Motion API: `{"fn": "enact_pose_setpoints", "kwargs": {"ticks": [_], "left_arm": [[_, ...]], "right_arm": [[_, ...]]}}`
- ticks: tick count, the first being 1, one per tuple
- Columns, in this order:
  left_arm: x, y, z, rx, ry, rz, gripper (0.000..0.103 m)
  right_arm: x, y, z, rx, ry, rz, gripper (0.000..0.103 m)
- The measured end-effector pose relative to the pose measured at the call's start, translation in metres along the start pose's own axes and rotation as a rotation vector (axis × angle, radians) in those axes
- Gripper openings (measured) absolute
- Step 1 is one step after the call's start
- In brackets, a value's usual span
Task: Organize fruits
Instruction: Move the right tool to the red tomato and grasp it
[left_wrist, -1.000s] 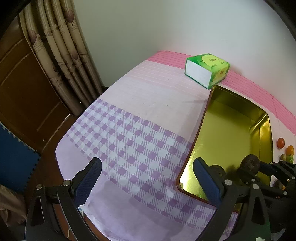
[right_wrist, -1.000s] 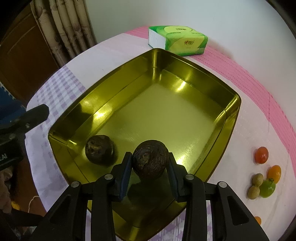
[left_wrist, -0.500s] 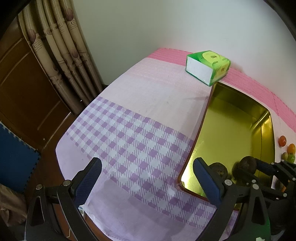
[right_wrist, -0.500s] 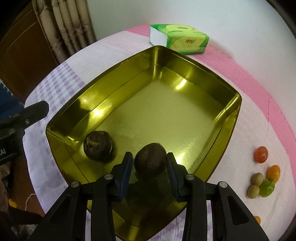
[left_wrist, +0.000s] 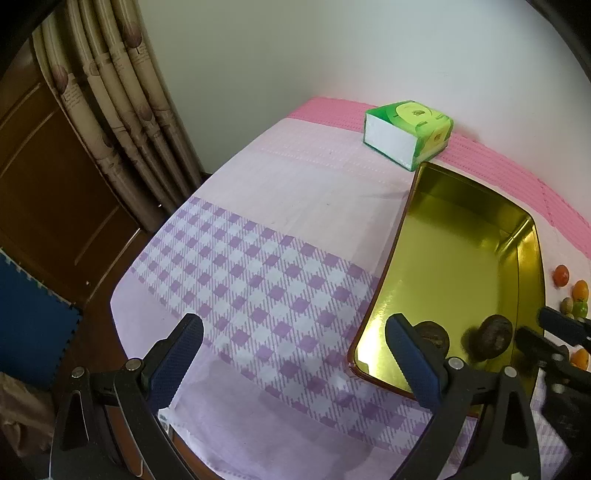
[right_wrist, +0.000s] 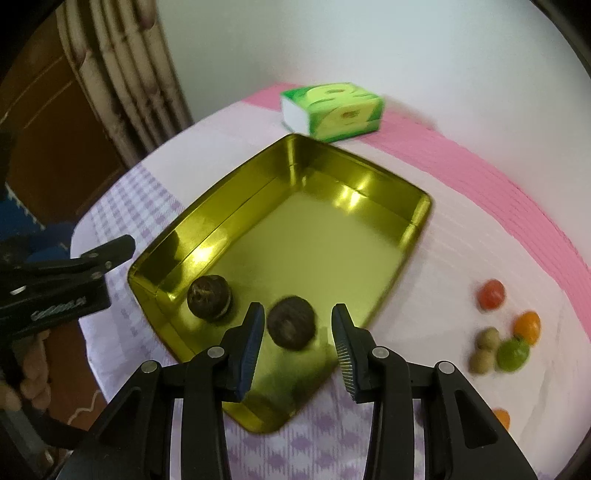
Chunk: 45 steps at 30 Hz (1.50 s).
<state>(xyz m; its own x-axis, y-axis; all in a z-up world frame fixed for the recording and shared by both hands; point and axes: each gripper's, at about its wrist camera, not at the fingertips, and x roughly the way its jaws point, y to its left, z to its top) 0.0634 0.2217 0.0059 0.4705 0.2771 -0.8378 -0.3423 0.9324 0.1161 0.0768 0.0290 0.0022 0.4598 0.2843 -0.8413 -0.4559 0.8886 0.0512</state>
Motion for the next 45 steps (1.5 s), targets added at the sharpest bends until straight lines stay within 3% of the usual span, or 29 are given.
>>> {"fn": "enact_pose_setpoints", "kwargs": {"ticks": [7, 16, 24, 36, 45], "left_arm": [[-0.001, -0.002, 0.002, 0.011, 0.002, 0.003, 0.098], [-0.005, -0.008, 0.000, 0.036, -0.016, 0.008, 0.098], [-0.012, -0.024, -0.006, 0.098, -0.041, -0.005, 0.098], [-0.025, -0.052, -0.015, 0.214, -0.094, -0.084, 0.098], [-0.023, -0.062, -0.021, 0.252, -0.095, -0.089, 0.098]], "right_arm": [[-0.036, -0.050, -0.043, 0.096, -0.029, -0.071, 0.039], [-0.068, -0.133, -0.119, 0.259, 0.005, -0.194, 0.039], [-0.063, -0.159, -0.167, 0.361, 0.042, -0.191, 0.039], [-0.039, -0.157, -0.158, 0.350, 0.035, -0.199, 0.039], [-0.033, -0.159, -0.152, 0.341, 0.021, -0.204, 0.039]]}}
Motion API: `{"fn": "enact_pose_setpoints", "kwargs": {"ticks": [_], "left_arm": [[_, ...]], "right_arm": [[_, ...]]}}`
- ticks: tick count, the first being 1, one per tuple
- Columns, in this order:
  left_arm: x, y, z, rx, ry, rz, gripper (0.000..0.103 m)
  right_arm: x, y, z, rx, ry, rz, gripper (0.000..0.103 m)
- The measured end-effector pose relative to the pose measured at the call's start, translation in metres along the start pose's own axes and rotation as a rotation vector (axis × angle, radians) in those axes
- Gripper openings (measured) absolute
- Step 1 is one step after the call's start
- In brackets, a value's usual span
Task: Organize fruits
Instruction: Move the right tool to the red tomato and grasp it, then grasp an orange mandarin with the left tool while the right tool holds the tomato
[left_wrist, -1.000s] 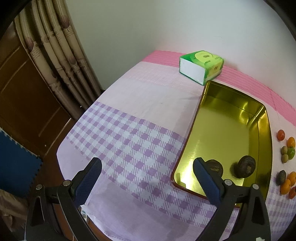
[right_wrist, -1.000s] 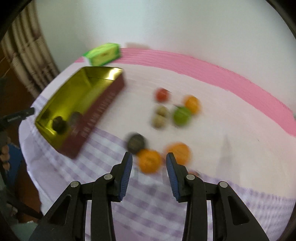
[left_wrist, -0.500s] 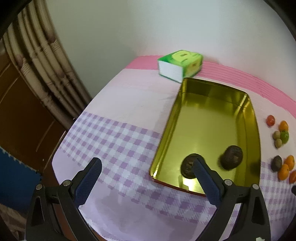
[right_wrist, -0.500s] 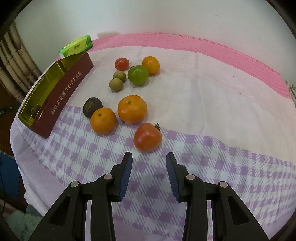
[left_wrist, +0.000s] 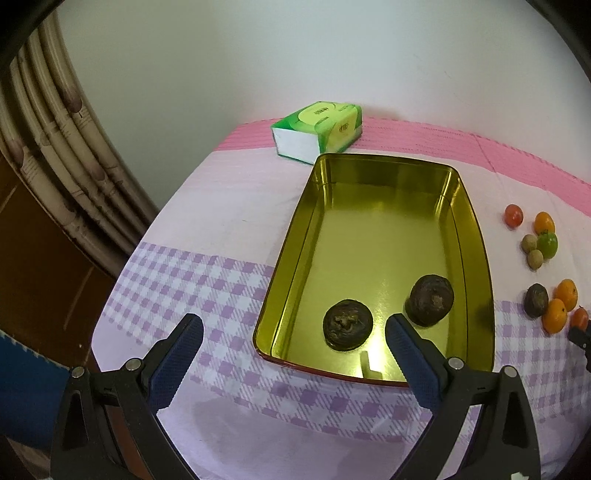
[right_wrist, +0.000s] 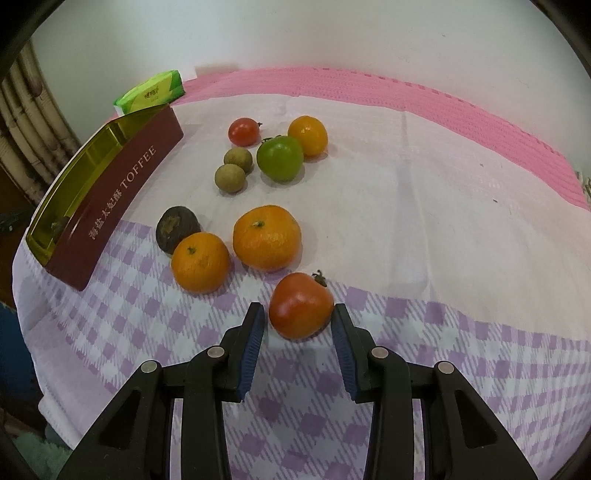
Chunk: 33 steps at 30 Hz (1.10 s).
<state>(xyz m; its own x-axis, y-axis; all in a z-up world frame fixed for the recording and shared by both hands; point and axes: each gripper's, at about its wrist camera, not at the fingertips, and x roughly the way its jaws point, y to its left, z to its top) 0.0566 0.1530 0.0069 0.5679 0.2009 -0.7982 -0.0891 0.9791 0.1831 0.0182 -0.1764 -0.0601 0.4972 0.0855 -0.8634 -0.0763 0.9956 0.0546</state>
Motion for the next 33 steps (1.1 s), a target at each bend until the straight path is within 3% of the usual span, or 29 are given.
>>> {"fn": "enact_pose_setpoints", "kwargs": {"ticks": [15, 33], "left_arm": [[-0.008, -0.020, -0.004, 0.036, -0.012, -0.053, 0.098], [-0.042, -0.130, -0.017, 0.226, 0.005, -0.339, 0.098]], "right_arm": [[-0.002, -0.005, -0.003, -0.011, -0.017, -0.031, 0.034], [-0.013, -0.075, -0.018, 0.089, -0.016, -0.093, 0.034]]}}
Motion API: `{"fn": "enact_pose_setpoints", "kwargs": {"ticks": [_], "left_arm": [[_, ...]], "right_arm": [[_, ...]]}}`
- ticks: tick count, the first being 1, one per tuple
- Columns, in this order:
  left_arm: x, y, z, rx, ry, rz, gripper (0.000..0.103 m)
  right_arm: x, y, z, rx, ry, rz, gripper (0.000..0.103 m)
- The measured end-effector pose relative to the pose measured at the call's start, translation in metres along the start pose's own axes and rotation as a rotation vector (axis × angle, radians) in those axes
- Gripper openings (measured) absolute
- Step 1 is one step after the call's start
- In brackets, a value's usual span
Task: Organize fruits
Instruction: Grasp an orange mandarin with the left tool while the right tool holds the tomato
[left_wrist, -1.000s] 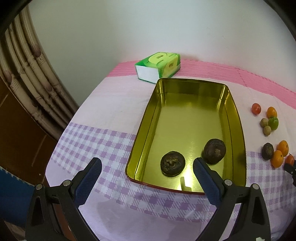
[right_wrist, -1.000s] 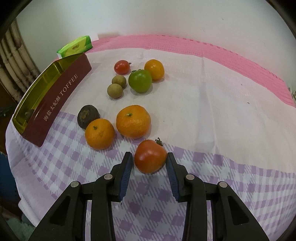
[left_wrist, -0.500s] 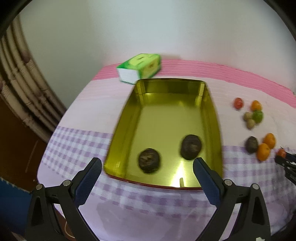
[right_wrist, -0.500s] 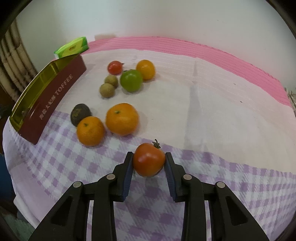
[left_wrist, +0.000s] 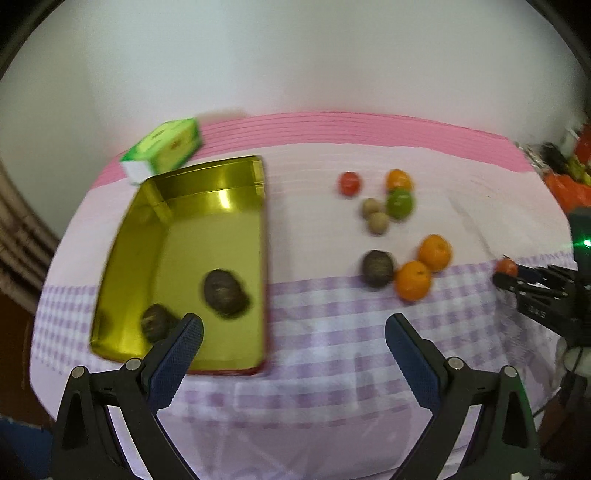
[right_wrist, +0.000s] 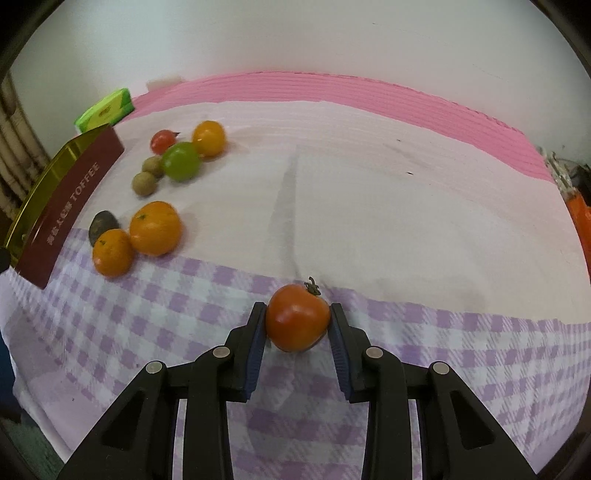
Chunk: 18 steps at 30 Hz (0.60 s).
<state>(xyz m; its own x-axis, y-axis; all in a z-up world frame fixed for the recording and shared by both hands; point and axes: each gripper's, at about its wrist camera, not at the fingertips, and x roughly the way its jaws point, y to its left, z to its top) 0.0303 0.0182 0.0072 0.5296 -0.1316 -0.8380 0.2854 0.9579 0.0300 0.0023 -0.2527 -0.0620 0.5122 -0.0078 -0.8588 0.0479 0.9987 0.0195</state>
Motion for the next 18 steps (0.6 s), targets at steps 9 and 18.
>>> {"fn": "enact_pose_setpoints", "kwargs": {"ticks": [9, 18], "left_arm": [[0.028, -0.054, 0.012, 0.071, 0.050, -0.086, 0.087], [0.069, -0.085, 0.019, 0.100, 0.154, -0.143, 0.061]], "right_arm": [[-0.001, -0.003, 0.000, 0.013, -0.006, 0.011, 0.034], [-0.001, -0.005, 0.000, 0.023, -0.005, 0.021, 0.035]]}}
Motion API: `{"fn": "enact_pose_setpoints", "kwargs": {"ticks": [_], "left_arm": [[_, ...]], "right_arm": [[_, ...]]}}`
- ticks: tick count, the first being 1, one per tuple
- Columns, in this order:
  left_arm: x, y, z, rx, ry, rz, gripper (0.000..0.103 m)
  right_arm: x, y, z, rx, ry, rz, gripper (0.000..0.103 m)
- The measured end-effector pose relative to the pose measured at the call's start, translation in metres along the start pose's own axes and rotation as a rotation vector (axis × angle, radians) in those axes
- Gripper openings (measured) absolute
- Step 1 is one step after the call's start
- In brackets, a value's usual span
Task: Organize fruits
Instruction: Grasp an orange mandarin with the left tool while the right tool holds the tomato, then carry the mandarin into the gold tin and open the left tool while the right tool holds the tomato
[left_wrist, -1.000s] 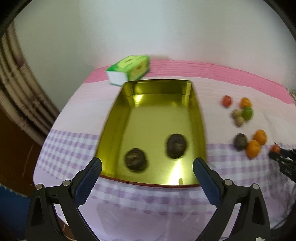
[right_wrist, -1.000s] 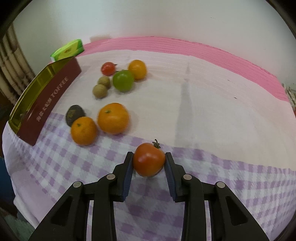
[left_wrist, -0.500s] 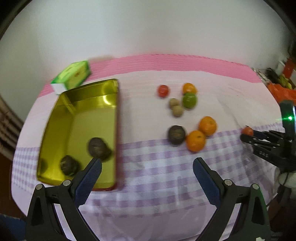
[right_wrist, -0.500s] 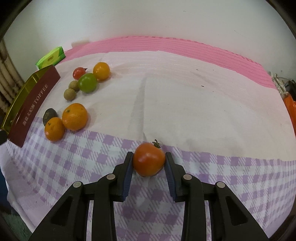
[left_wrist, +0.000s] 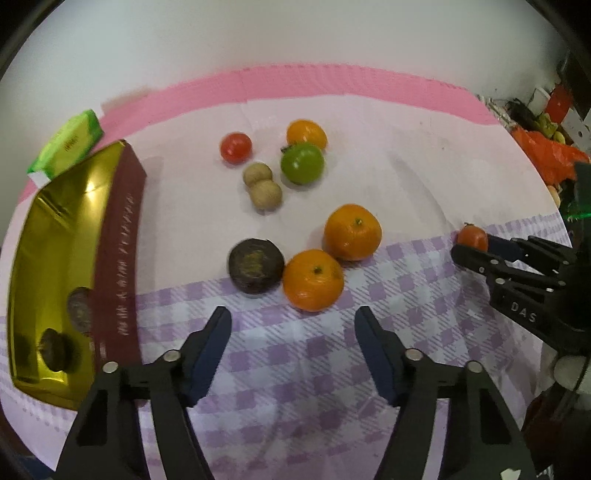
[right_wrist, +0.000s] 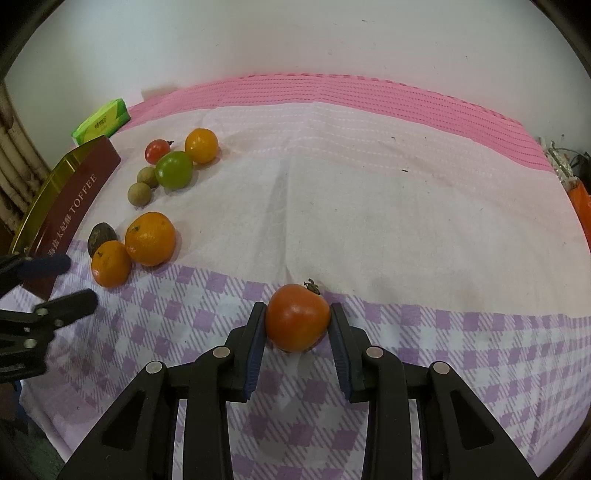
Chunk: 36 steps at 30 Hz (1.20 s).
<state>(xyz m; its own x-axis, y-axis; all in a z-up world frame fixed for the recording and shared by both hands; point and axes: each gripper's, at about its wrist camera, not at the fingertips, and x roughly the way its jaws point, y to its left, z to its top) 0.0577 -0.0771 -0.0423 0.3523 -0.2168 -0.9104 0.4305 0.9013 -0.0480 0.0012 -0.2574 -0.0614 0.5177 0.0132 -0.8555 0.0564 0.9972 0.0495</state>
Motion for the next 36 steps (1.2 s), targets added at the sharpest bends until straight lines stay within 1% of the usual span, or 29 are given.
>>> {"fn": "enact_pose_setpoints", "kwargs": {"ticks": [5, 11, 13, 15, 17, 25, 30, 36], "left_arm": [[0.013, 0.000, 0.008, -0.010, 0.012, 0.008, 0.058], [0.021, -0.006, 0.019, -0.007, 0.011, 0.027, 0.057], [0.024, -0.006, 0.019, -0.007, 0.017, 0.023, 0.052], [0.027, -0.007, 0.021, -0.012, 0.031, 0.000, 0.040], [0.029, -0.009, 0.021, -0.015, 0.039, 0.001, 0.035], [0.022, -0.008, 0.012, -0.003, 0.042, -0.002, 0.034], [0.010, 0.003, 0.000, -0.040, 0.042, -0.011, 0.034], [-0.014, 0.015, -0.006, -0.055, 0.008, -0.002, 0.034]], "right_arm": [[0.000, -0.002, 0.001, 0.002, 0.001, 0.009, 0.035], [-0.001, -0.002, 0.002, 0.005, 0.002, 0.013, 0.035], [-0.001, -0.002, 0.002, 0.005, 0.002, 0.014, 0.035], [-0.001, -0.002, 0.002, 0.005, 0.002, 0.015, 0.035], [0.000, -0.003, 0.003, 0.011, 0.003, 0.020, 0.035], [0.000, -0.002, 0.002, -0.006, 0.000, 0.007, 0.035], [0.001, 0.000, 0.001, -0.011, -0.002, -0.003, 0.035], [0.001, 0.003, 0.001, -0.021, -0.004, -0.020, 0.035]]}}
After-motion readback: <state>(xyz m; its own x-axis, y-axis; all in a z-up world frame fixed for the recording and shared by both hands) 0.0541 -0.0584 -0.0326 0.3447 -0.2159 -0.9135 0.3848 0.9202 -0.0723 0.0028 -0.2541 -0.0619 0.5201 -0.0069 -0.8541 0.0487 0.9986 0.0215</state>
